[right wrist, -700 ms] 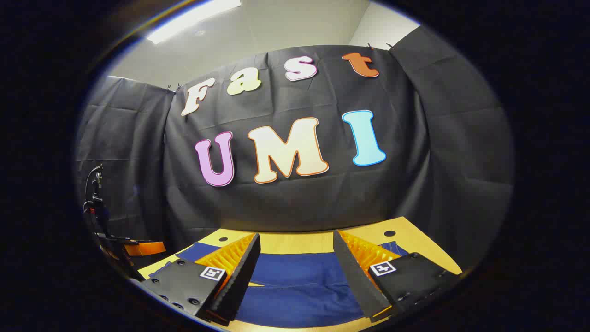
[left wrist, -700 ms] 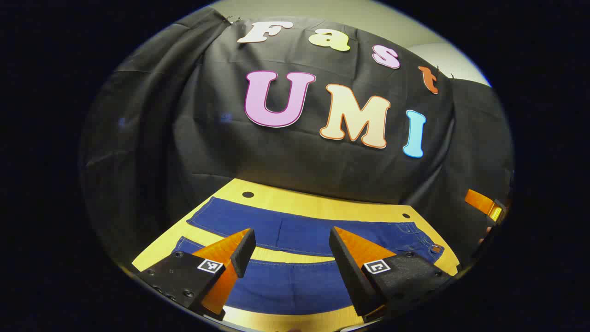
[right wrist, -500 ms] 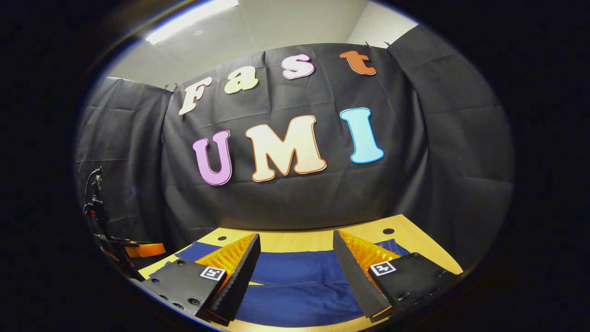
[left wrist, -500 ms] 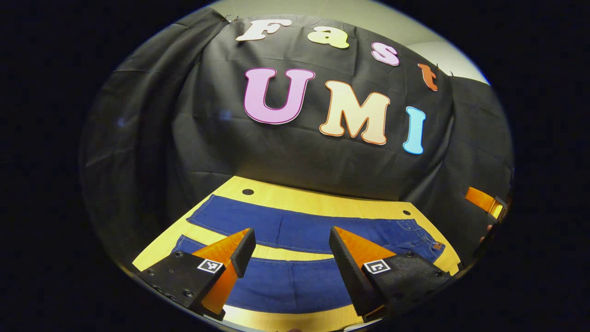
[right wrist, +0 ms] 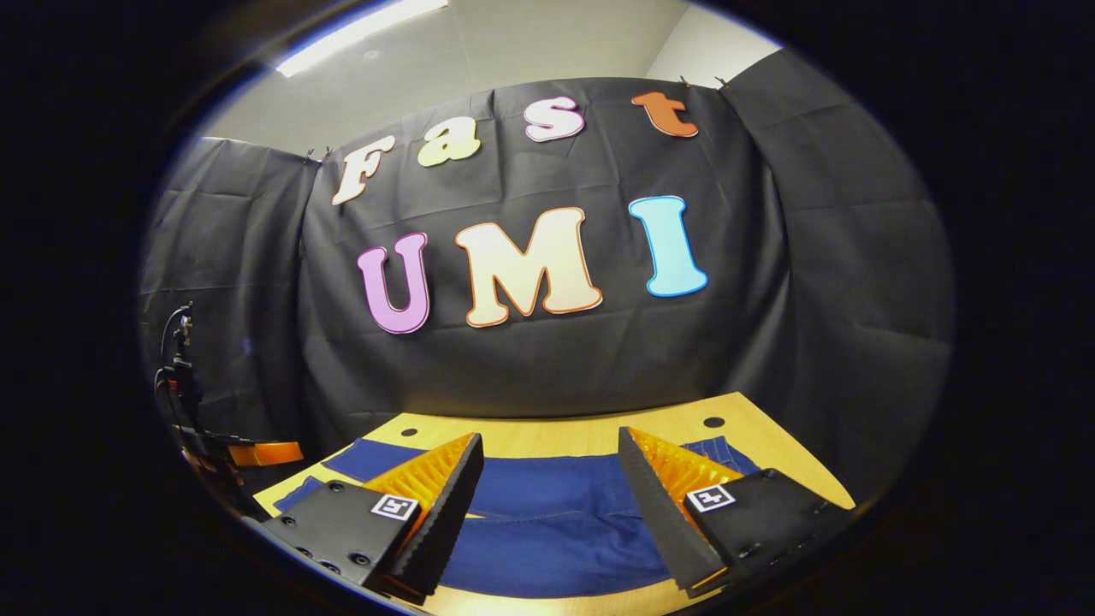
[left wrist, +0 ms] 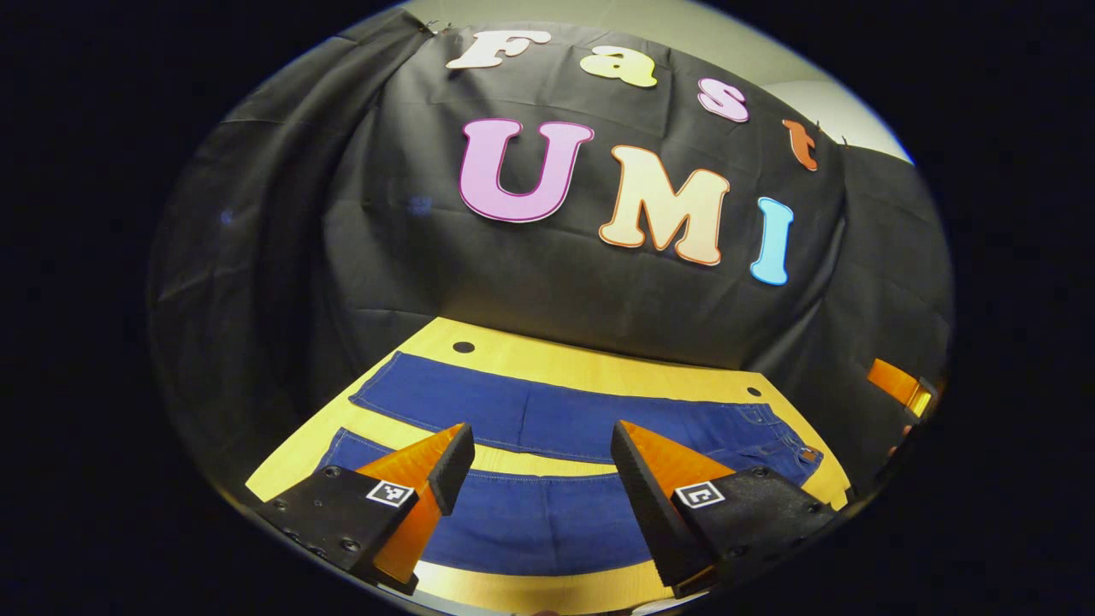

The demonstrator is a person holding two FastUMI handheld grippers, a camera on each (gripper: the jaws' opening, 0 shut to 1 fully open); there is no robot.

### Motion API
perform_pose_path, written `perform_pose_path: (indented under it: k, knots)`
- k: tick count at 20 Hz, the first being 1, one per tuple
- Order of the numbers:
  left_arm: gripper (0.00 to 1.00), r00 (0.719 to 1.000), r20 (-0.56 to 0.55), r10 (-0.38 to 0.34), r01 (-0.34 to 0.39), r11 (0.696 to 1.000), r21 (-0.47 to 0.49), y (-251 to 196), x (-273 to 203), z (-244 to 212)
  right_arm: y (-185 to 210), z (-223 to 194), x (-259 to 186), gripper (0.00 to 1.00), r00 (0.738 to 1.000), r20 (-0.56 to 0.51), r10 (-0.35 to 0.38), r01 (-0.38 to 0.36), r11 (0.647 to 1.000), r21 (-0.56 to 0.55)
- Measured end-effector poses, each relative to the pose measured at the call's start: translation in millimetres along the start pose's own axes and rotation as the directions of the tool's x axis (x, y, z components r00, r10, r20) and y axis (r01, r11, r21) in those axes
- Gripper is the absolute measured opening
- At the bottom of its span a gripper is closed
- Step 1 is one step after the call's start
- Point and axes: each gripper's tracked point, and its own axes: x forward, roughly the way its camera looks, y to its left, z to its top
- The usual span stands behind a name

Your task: Grasp the waist and the cuffs of the jeans and fold them to make the two legs overlap; first hold the waist and fold one-third of the jeans toward the cuffs, then hold the cuffs and fold the remaining one-third in the same direction to finish folding.

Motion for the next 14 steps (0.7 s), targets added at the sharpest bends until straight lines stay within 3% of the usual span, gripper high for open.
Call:
perform_pose_path:
  k: [3, 7, 11, 14]
  knots:
    - [0.95, 0.997, -0.043, -0.064, 0.065, 0.998, 0.019, 0.0, -3.3, -8.1, 5.7, -6.9, -2.5, 0.94, 1.000, -0.014, -0.004, 0.004, 1.000, 0.005]
    - [0.94, 0.974, -0.121, -0.194, 0.200, 0.979, 0.047, 0.5, -8.7, -30.6, 12.0, -15.5, -8.4, 0.98, 0.999, -0.033, -0.012, 0.012, 1.000, -0.008]
    - [0.94, 0.904, -0.267, -0.333, 0.367, 0.926, 0.086, 17.7, -18.8, -71.5, 18.4, -23.4, -13.8, 0.98, 0.998, -0.053, -0.027, 0.027, 1.000, 0.001]
    - [0.95, 0.854, -0.398, -0.335, 0.422, 0.893, 0.155, 54.4, -25.9, -105.8, 21.0, -28.2, -16.0, 0.98, 0.997, -0.064, -0.036, 0.037, 0.999, 0.017]
